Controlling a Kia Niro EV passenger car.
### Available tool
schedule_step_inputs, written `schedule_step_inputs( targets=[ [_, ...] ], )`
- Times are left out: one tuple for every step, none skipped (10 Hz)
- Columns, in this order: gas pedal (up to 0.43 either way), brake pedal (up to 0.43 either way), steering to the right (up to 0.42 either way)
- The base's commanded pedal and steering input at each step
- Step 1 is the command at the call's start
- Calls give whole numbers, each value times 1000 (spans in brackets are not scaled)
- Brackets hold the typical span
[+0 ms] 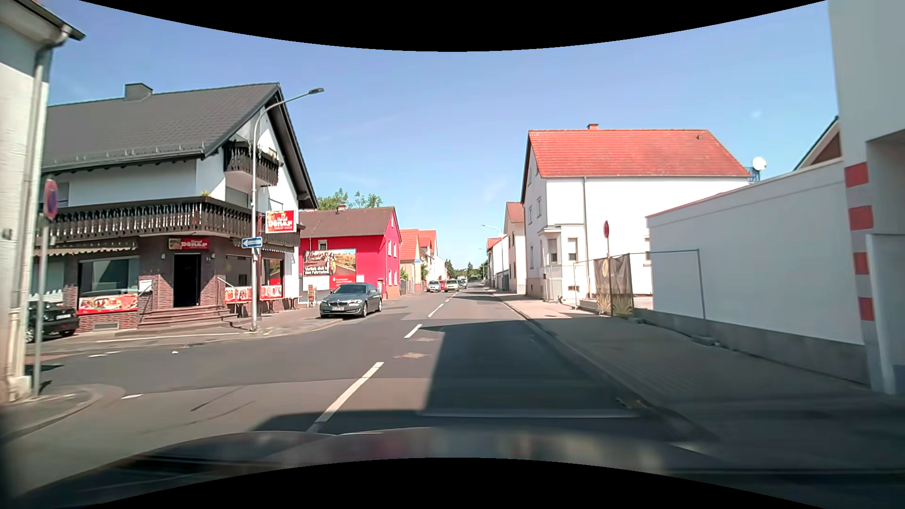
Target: Follow the waypoints while adhering to traffic rules and regulations
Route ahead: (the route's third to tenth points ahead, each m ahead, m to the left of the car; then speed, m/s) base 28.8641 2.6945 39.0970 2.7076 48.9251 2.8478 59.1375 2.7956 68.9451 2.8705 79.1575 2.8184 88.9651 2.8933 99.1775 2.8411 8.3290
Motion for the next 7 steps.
schedule_step_inputs(
  targets=[
    [0, 0, -2],
    [0, 0, -7],
    [0, 0, -8],
    [0, 0, -8],
    [0, 0, -8],
    [0, 0, -8],
    [0, 0, -9]
  ],
)
